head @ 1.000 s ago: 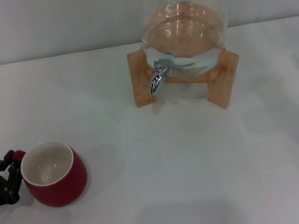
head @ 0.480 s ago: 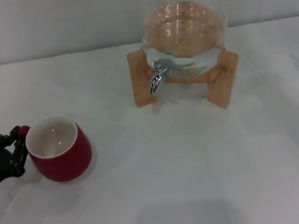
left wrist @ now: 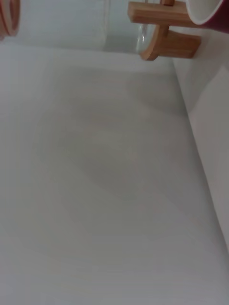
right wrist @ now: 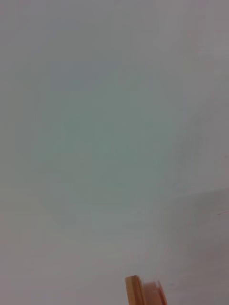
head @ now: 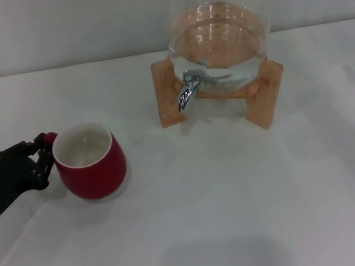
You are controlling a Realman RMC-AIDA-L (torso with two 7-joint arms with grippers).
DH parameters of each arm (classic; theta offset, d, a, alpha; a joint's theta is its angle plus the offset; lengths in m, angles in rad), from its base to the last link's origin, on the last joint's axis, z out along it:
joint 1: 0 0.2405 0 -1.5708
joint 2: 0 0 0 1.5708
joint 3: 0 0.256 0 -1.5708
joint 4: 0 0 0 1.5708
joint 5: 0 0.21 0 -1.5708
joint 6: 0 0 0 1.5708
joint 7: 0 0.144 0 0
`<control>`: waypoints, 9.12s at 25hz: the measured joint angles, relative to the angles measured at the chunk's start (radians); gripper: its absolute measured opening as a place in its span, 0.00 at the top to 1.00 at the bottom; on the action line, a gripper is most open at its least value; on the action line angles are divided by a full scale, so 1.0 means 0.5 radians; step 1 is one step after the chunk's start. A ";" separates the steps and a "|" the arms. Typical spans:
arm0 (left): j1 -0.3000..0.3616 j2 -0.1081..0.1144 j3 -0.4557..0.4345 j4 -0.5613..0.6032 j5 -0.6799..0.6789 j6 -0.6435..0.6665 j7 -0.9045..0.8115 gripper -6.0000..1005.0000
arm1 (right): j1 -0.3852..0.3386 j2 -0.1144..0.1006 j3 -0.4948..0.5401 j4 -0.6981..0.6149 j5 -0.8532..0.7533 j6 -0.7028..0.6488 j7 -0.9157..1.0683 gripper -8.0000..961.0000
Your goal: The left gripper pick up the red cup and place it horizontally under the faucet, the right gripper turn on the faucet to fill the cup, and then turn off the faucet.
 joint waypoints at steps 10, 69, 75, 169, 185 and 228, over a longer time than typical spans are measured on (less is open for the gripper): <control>-0.161 0.001 0.167 0.004 0.033 0.193 -0.132 0.85 | 0.002 0.003 -0.003 -0.007 0.000 0.009 -0.001 0.34; -0.594 -0.018 0.846 0.027 -0.004 0.556 -0.466 0.86 | 0.018 0.003 -0.003 -0.076 0.034 0.053 -0.056 0.34; -0.624 -0.019 0.846 0.026 -0.038 0.557 -0.452 0.86 | 0.024 0.003 -0.002 -0.086 0.036 0.053 -0.071 0.34; -0.703 -0.028 1.138 -0.017 -0.129 0.715 -0.621 0.84 | 0.025 0.003 0.002 -0.117 0.058 0.077 -0.104 0.34; -0.699 -0.031 1.140 -0.015 -0.128 0.679 -0.635 0.76 | 0.012 0.003 0.012 -0.117 0.058 0.102 -0.104 0.34; 0.703 0.005 1.338 1.150 -1.011 0.215 -1.263 0.33 | -0.073 -0.003 0.042 -0.105 0.081 0.146 -0.097 0.34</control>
